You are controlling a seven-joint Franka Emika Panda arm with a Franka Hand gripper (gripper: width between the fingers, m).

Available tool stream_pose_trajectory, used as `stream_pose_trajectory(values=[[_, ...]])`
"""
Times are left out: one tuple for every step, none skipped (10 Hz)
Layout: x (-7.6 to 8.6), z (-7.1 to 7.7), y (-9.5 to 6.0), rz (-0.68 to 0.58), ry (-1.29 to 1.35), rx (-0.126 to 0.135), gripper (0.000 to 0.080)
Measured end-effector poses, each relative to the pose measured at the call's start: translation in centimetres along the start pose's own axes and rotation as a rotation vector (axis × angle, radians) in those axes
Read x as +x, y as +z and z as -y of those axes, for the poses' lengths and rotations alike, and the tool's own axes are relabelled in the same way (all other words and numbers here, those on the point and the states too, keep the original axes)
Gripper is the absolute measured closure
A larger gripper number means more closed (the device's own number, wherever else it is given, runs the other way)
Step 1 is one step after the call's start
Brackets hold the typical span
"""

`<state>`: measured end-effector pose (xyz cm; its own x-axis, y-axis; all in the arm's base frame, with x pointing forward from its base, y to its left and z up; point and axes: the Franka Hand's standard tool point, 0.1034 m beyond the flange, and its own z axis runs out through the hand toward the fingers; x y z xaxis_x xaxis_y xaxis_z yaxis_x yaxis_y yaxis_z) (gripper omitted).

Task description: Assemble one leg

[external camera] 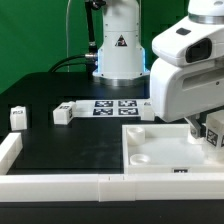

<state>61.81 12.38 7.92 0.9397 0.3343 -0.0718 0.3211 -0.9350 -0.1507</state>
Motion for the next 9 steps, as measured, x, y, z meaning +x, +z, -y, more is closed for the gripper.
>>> stream_pose_trajectory(values=[[0.0,-0.01,0.0,0.0,0.0,0.0,0.0246],[0.0,-0.01,0.0,0.0,0.0,0.0,0.0246],[0.0,-0.01,0.0,0.0,0.002,0.0,0.0448],[-0.08,-0.29,0.02,0.001,0.049,-0.003,0.0498],[-0.1,-0.38,0.04,0.001,0.05,-0.003,0.0498],[-0.13,-0.47,0.05,0.001,0.067,-0.002,0.05],[-0.15,-0.71,0.09,-0.01,0.26,0.004,0.05],[-0.24,-0.73,0.04,-0.015,0.413,0.007,0.0504],[-0.23,-0.7,0.03,-0.022,0.548,0.006,0.0504]])
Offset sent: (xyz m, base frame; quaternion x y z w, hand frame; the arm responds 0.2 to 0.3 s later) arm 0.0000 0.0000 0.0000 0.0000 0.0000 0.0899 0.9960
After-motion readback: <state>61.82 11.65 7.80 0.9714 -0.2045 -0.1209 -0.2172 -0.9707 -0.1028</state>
